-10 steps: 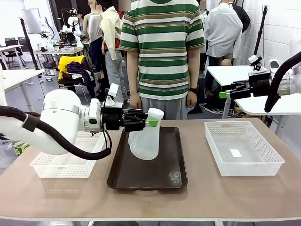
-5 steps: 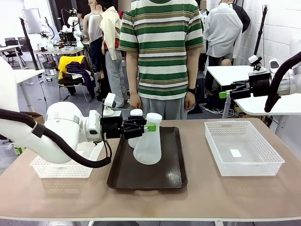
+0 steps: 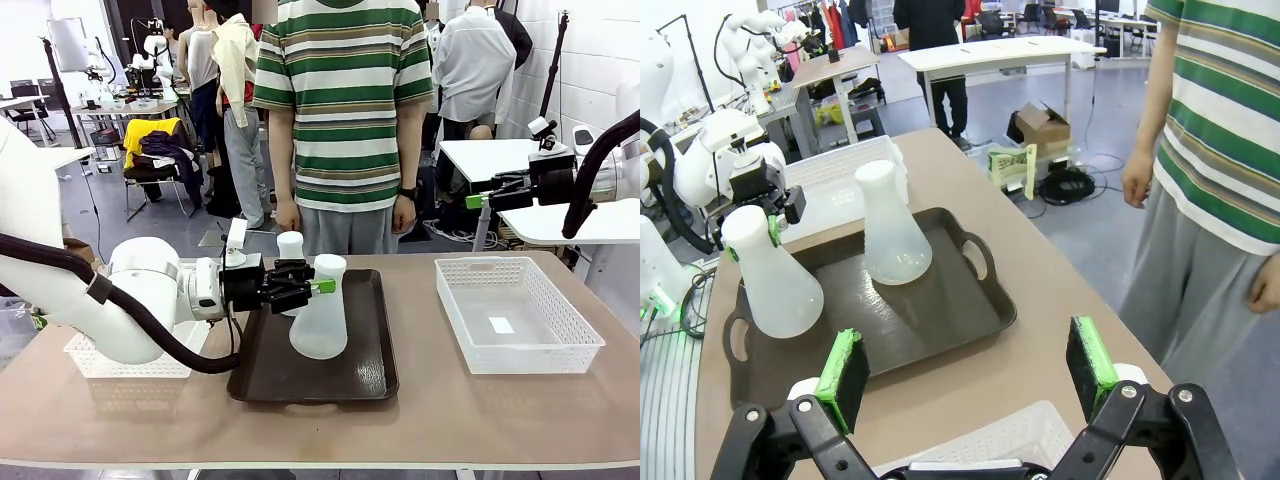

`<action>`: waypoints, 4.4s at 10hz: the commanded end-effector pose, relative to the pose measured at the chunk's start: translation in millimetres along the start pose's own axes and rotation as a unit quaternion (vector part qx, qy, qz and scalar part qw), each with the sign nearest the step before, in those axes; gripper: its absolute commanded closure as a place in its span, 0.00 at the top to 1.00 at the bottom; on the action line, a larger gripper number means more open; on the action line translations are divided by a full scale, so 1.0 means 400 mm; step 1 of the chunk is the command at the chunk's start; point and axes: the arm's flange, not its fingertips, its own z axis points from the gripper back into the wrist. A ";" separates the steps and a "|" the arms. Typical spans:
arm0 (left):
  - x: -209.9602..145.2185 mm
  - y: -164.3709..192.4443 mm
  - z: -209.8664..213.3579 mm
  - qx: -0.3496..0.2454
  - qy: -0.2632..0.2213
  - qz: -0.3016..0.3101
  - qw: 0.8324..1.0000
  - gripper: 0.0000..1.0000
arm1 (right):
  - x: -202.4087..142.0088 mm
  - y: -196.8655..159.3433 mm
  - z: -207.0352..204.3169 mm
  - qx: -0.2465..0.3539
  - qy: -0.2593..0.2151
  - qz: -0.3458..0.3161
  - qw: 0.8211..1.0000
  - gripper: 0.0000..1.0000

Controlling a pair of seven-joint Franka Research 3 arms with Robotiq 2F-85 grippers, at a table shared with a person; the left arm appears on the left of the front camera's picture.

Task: Prepare the laboratory tools.
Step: Place the picked Big flask upright in the Handle tray as directed by the person.

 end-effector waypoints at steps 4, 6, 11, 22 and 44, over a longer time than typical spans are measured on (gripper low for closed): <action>-0.044 -0.010 0.006 0.039 0.000 -0.027 0.999 0.00 | -0.001 0.002 -0.001 0.001 0.007 0.002 1.000 1.00; -0.058 -0.006 0.009 0.042 0.006 -0.021 0.999 0.00 | -0.001 0.002 -0.001 0.001 0.007 0.002 1.000 1.00; -0.081 -0.002 0.025 0.042 0.023 0.005 0.999 0.69 | -0.001 0.002 -0.001 0.001 0.007 0.002 1.000 1.00; 0.006 -0.044 0.109 0.016 0.122 0.046 0.991 1.00 | -0.001 0.002 -0.001 0.001 0.007 0.002 1.000 1.00; -0.005 -0.039 0.107 0.020 0.116 0.041 0.992 1.00 | -0.001 0.002 -0.001 0.001 0.007 0.002 1.000 1.00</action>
